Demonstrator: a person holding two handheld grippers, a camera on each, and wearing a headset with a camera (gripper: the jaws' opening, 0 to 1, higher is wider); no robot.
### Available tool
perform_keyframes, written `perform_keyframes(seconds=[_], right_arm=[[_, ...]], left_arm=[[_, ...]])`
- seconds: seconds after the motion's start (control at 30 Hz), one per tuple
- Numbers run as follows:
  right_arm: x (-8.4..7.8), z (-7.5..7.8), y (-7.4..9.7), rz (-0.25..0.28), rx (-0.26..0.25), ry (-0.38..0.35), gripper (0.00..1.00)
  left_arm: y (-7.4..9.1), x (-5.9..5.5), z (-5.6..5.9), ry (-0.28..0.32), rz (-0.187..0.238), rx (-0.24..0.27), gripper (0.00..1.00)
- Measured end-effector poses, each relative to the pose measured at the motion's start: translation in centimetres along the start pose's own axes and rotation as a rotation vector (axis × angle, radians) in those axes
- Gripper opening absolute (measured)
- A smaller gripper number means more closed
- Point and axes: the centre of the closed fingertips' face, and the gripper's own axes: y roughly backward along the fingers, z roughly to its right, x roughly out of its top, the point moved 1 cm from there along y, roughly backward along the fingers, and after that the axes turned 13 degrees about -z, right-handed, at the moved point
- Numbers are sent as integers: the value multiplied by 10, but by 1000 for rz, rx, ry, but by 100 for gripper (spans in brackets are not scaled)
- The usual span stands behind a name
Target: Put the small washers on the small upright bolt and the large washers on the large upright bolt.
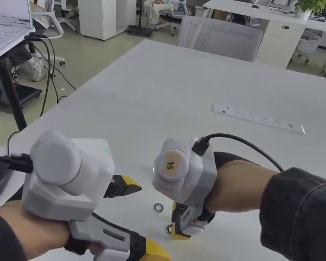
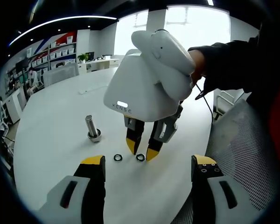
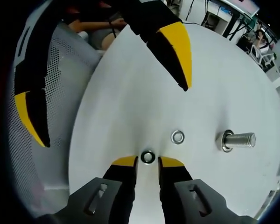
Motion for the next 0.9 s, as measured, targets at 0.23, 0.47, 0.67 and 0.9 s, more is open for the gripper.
perform_keyframes(seconds=[0.23, 0.47, 0.67, 0.9], right_arm=[[0, 1, 0, -10, -21, 26, 17], [0, 1, 0, -5, -25, 26, 15], [1, 2, 0, -2, -26, 23, 14], [1, 3, 0, 5, -16, 15, 14]], left_arm=[[0, 0, -1, 1, 1, 0, 74], [0, 0, -1, 1, 1, 0, 74], [0, 0, -2, 3, 1, 1, 74], [0, 1, -2, 3, 2, 0, 74]])
